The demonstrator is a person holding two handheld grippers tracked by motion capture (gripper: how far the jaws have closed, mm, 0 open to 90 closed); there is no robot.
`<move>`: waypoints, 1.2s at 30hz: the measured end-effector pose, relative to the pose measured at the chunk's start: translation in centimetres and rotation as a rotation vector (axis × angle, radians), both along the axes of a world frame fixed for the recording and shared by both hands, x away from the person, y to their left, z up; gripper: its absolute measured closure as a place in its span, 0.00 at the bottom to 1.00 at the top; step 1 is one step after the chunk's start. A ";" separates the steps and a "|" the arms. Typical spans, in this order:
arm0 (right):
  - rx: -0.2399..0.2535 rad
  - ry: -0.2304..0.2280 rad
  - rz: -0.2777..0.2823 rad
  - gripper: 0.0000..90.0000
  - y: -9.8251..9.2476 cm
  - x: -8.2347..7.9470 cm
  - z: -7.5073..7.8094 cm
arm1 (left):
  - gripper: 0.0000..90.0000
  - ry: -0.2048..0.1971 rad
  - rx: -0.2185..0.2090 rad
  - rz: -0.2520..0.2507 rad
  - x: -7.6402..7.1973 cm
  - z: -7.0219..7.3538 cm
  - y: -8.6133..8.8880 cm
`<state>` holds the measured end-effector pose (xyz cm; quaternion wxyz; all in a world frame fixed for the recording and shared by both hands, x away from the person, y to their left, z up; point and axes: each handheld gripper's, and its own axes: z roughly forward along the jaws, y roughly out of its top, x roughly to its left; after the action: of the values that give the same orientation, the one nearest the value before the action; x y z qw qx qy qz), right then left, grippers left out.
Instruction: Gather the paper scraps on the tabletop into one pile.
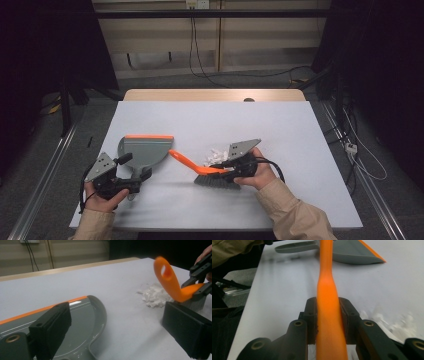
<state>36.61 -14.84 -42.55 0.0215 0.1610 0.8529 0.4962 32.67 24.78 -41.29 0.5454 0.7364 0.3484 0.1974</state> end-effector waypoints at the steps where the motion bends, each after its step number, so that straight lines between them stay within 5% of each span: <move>1: -0.008 -0.004 -0.009 0.79 -0.3 0.2 0.0 | 0.09 0.001 0.000 0.002 0.0 0.0 0.0; 12: -0.015 -0.050 -0.059 0.79 -0.3 2.3 1.0 | 0.09 0.004 0.002 -0.002 0.2 -0.1 -0.1; 25: 0.038 -0.055 -0.052 0.79 0.1 0.8 2.9 | 0.09 0.006 -0.002 0.008 0.2 -0.1 0.2; 36: 0.092 -0.059 -0.156 0.79 -1.6 0.9 4.5 | 0.09 0.007 -0.003 0.006 0.1 -0.1 0.1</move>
<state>37.56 -16.43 -38.08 0.0777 0.2131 0.8131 0.5360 32.78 24.86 -41.41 0.5446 0.7353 0.3526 0.1960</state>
